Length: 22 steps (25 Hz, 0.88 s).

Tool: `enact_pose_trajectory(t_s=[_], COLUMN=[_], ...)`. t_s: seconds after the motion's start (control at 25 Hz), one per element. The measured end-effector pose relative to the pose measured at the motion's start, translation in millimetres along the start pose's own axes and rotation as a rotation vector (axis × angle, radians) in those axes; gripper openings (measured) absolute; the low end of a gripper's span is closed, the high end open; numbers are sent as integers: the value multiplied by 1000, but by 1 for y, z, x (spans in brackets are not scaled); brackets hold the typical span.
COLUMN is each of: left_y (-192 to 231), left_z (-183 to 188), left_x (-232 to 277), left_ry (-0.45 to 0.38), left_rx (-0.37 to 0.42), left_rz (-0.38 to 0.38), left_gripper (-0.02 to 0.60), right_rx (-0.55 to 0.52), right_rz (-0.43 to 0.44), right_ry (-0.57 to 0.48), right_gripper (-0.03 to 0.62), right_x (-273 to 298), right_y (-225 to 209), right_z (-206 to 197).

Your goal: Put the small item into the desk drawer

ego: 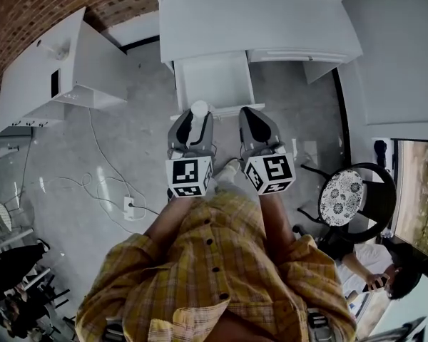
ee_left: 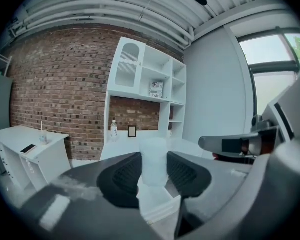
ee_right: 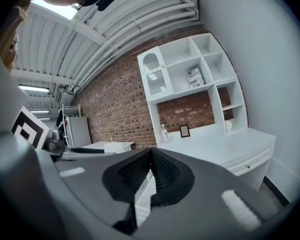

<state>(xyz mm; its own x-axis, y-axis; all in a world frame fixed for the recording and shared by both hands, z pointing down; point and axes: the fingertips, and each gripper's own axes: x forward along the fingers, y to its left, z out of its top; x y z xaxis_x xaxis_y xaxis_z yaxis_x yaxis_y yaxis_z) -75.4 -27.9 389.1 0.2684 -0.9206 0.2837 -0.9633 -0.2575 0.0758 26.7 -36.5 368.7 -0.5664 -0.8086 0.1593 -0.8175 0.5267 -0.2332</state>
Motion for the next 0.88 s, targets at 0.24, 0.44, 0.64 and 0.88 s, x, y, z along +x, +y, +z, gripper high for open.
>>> enact_pose_trajectory(t_s=[0.24, 0.44, 0.64, 0.88], left_y=[5, 19, 30, 43], left_z=[-2, -9, -19, -36], left_x=[17, 34, 62, 90], left_ry=[13, 50, 107, 173], left_rx=[-33, -60, -61, -79], left_rz=[16, 18, 9, -15], left_gripper=[164, 164, 164, 164], right_rx=[-5, 18, 37, 60], right_rz=[1, -13, -32, -57], right_ry=[13, 27, 61, 98], right_gripper=[0, 0, 0, 0], right_x=[10, 26, 46, 77], right_y=[-11, -17, -27, -38], right_z=[1, -6, -14, -27])
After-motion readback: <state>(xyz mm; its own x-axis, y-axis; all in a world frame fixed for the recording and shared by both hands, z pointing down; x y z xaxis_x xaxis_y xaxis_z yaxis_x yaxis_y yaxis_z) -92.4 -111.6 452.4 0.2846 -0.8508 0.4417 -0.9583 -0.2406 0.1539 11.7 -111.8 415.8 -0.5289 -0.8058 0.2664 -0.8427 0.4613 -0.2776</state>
